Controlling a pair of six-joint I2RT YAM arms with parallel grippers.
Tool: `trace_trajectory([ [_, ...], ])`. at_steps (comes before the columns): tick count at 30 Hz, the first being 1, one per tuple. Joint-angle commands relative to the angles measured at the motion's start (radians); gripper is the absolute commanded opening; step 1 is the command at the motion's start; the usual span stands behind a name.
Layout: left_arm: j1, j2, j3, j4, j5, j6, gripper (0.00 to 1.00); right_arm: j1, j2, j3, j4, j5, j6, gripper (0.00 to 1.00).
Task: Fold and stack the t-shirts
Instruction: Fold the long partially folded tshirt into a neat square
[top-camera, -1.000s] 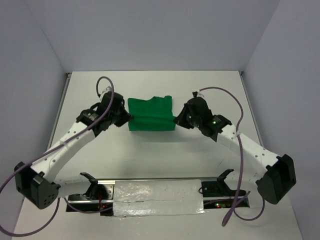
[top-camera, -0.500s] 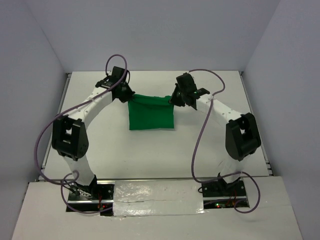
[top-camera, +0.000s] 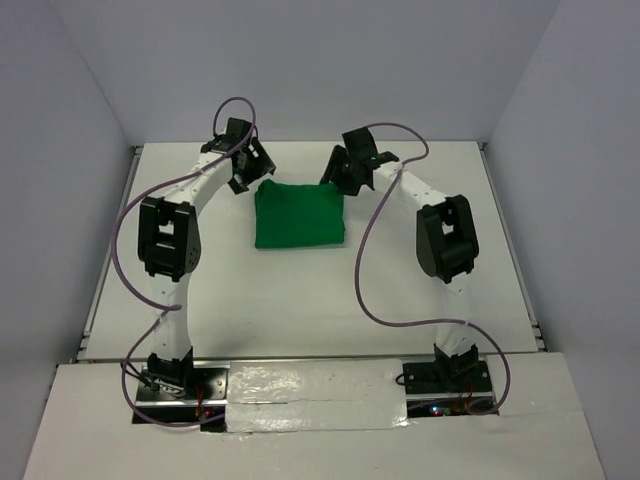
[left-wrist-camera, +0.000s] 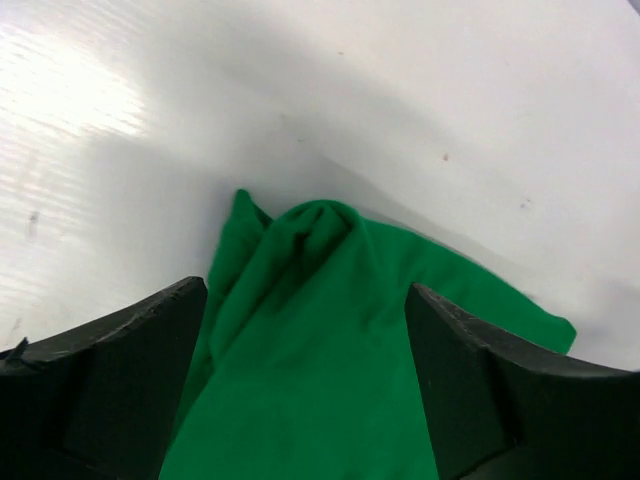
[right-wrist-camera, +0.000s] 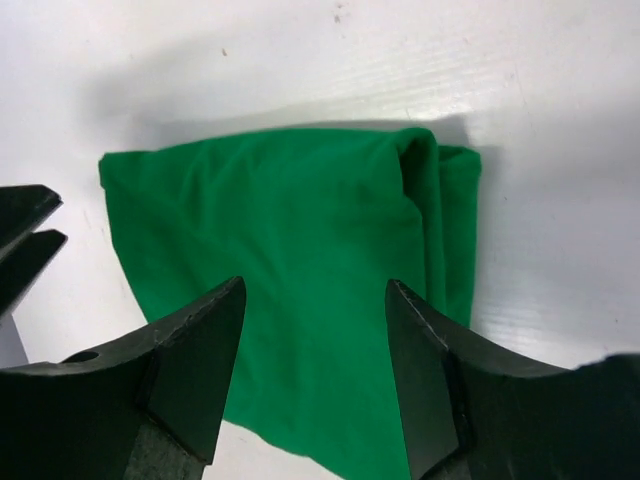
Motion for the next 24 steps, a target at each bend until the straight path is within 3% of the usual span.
trace_trajectory([
  [1,0.002,-0.090,0.019,-0.002,-0.035,0.069,0.95,-0.003,-0.127,-0.098,0.033,-0.013,-0.018,0.65],
  [5,-0.001,-0.279,-0.215,0.124,-0.021,0.086,0.92,-0.002,-0.297,-0.314,0.128,-0.001,0.005,0.54],
  [8,-0.033,-0.387,-0.341,0.176,-0.044,0.088,0.84,-0.002,-0.379,-0.424,0.182,0.003,0.020,0.24],
  [9,-0.044,-0.413,-0.364,0.187,-0.051,0.085,0.82,-0.002,-0.382,-0.430,0.185,0.003,0.022,0.07],
  [10,-0.057,-0.417,-0.386,0.194,-0.053,0.077,0.78,-0.003,-0.377,-0.414,0.167,0.003,0.023,0.02],
  [13,-0.085,-0.405,-0.375,0.133,-0.045,0.062,0.68,0.005,-0.353,-0.394,0.139,-0.011,0.022,0.00],
  [17,-0.140,-0.462,-0.456,0.108,-0.102,0.053,0.59,0.018,-0.455,-0.502,0.168,0.018,0.019,0.00],
  [22,-0.217,-0.681,-0.697,0.161,-0.127,0.073,0.67,0.044,-0.687,-0.752,0.199,0.130,-0.038,0.00],
  [24,-0.237,-0.778,-0.781,0.145,-0.160,0.091,0.75,0.046,-0.823,-0.826,0.164,0.173,-0.060,0.10],
])
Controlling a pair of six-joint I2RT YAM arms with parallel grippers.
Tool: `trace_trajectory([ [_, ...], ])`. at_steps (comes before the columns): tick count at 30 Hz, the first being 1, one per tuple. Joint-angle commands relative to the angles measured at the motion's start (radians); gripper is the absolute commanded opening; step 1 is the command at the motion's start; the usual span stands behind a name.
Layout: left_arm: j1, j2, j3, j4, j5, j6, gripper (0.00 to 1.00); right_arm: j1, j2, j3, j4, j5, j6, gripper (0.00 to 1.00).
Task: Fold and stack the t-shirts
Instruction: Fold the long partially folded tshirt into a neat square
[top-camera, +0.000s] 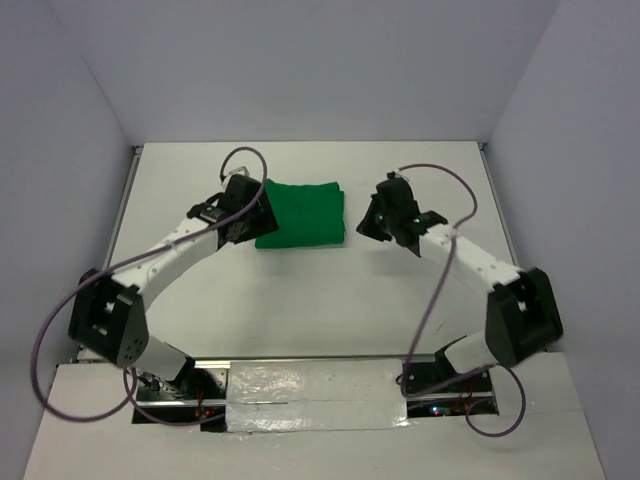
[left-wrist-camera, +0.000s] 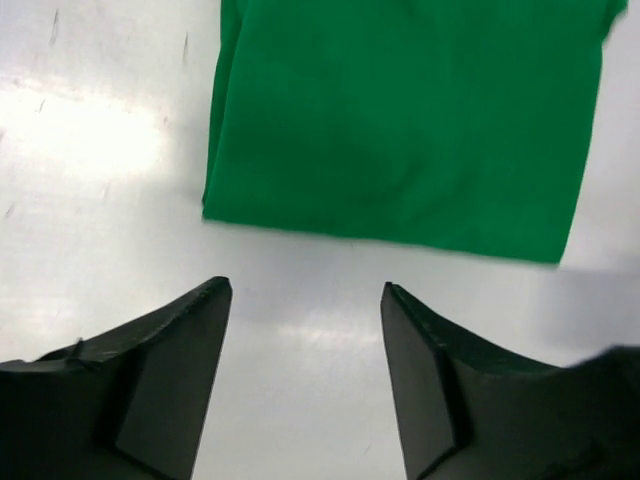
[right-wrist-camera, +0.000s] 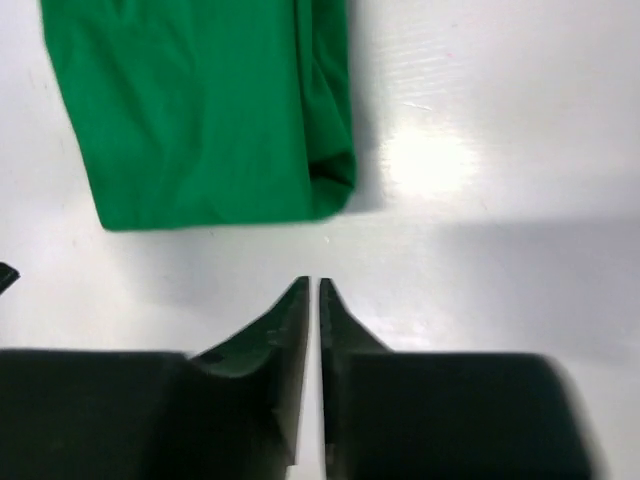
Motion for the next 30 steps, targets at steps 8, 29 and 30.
trace_trajectory([
  [8,-0.029,-0.519,-0.261,-0.071,-0.096,0.071,0.92,0.009,-0.505,-0.096,-0.231,0.290,-0.147,1.00],
  [29,-0.028,-0.674,-0.178,-0.226,-0.193,0.103,0.98,0.006,-0.740,-0.138,-0.384,0.486,-0.140,0.99],
  [30,-0.026,-0.676,-0.180,-0.223,-0.195,0.104,0.98,0.008,-0.754,-0.142,-0.379,0.492,-0.138,0.99],
])
